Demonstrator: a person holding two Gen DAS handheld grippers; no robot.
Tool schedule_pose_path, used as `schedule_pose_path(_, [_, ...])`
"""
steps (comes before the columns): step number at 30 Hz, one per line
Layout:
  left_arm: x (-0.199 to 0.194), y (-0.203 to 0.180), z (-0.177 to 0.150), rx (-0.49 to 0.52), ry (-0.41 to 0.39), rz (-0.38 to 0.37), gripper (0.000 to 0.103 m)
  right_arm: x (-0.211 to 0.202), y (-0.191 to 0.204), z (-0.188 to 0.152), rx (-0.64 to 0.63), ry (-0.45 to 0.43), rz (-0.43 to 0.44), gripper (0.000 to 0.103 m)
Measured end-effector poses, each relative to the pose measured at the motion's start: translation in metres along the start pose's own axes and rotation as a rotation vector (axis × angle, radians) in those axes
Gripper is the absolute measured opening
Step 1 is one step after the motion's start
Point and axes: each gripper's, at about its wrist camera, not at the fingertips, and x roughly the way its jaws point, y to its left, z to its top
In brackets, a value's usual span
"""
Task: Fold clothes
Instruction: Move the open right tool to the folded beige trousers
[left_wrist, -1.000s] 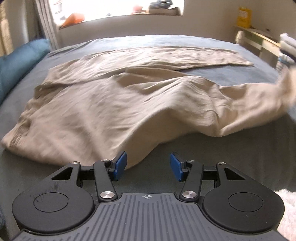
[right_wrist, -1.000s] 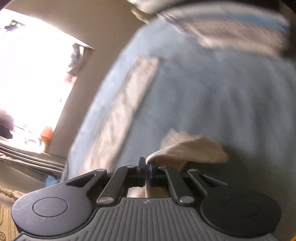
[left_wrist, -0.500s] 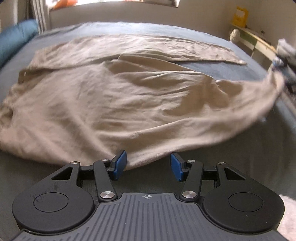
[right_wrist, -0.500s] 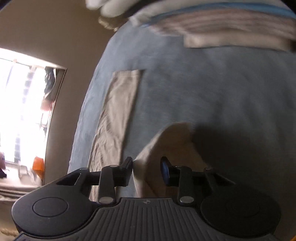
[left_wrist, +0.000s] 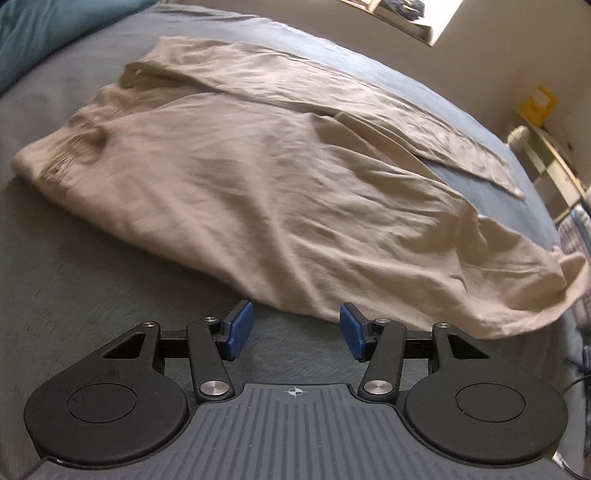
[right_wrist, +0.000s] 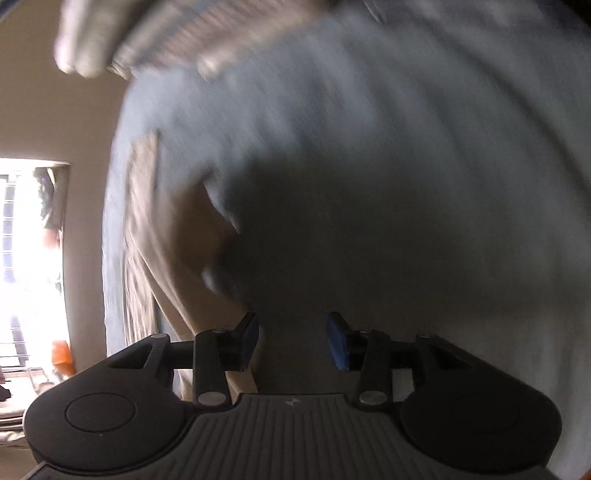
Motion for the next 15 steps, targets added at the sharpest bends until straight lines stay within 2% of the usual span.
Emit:
schedule_pose_path(2, [-0.002,0.004,-0.003,-0.018,0.007,0.005,0.052,0.009,-0.003,-0.017,-0.013,0.062,0.014,0.044])
schedule_pose_path(4, [-0.006,0.006,-0.006,-0.031,0.01,0.005,0.052,0.017,0.004,-0.032,-0.078,0.126,0.047,0.045])
schedule_pose_path(6, [-0.008,0.009,-0.007,-0.053,0.014,-0.001,0.052,0.027,0.023,-0.045,-0.209,0.211,0.084,0.056])
schedule_pose_path(7, [-0.009,0.011,-0.009,-0.068,0.018,-0.004,0.052,0.031,0.033,-0.05,-0.273,0.238,0.087,0.057])
schedule_pose_path(11, [-0.009,0.017,-0.014,-0.132,0.034,-0.002,0.052,0.046,0.056,-0.052,-0.412,0.225,-0.003,0.058])
schedule_pose_path(13, [-0.009,0.021,-0.016,-0.168,0.04,-0.003,0.052,0.057,0.053,-0.042,-0.385,0.201,-0.045,0.057])
schedule_pose_path(15, [-0.008,0.026,-0.016,-0.212,0.04,-0.006,0.052,0.065,0.046,-0.033,-0.344,0.195,-0.038,0.052])
